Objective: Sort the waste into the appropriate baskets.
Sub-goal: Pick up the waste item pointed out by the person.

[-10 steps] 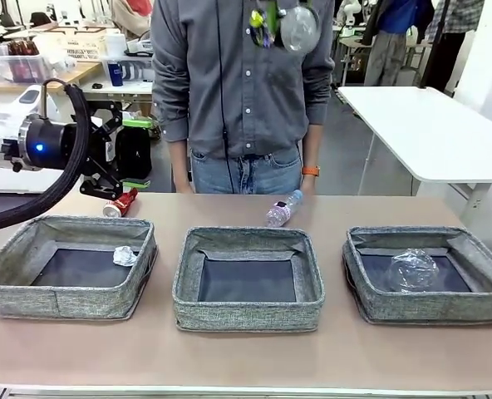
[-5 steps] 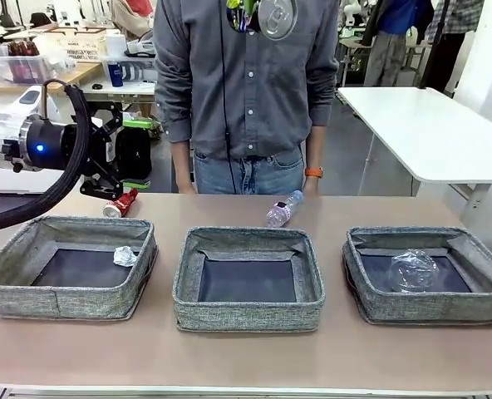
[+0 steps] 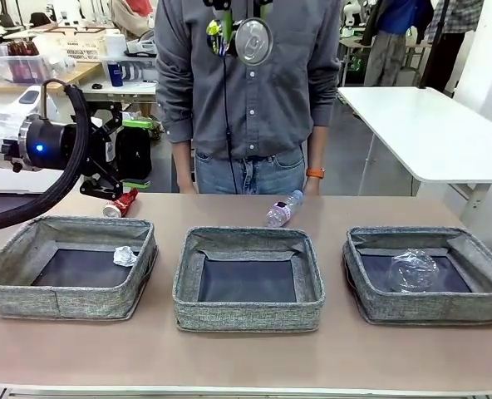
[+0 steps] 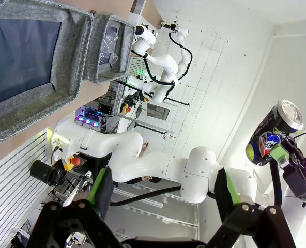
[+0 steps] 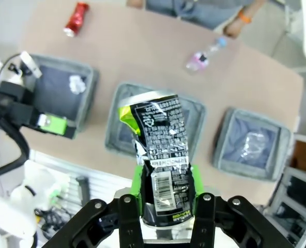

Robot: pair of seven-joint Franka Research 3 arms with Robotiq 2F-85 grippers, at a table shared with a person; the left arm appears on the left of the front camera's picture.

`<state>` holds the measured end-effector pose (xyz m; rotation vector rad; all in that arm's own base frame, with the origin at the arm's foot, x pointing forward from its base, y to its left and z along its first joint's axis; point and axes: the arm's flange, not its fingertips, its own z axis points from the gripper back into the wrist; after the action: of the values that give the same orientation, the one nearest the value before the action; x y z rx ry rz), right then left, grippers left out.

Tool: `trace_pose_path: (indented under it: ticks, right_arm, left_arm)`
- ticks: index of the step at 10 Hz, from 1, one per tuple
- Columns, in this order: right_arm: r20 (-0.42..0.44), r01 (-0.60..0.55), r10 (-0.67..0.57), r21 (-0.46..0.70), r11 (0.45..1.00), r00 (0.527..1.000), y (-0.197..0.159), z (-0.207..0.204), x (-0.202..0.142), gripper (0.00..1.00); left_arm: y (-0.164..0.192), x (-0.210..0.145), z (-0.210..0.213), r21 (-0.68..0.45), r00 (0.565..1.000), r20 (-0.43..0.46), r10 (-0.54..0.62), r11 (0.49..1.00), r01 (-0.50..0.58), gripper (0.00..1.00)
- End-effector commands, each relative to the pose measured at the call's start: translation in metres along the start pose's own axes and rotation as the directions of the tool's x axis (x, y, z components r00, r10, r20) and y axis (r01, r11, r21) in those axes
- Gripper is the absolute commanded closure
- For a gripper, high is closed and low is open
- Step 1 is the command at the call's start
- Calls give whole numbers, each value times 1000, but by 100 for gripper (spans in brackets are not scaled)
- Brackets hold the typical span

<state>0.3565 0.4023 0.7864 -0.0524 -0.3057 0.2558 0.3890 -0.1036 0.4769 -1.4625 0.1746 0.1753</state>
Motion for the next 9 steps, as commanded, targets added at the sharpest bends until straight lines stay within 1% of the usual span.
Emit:
trace_pose_path:
  ticks: [1, 9]
  right_arm:
    - [12, 8, -8, -8, 1000, 1000, -8, 15, -5, 60]
    - [12, 8, -8, -8, 1000, 1000, -8, 15, -5, 60]
  left_arm:
    - [-1, -2, 1, 6, 1000, 2, 2, 1000, -2, 0]
    - [-1, -2, 1, 6, 1000, 2, 2, 1000, -2, 0]
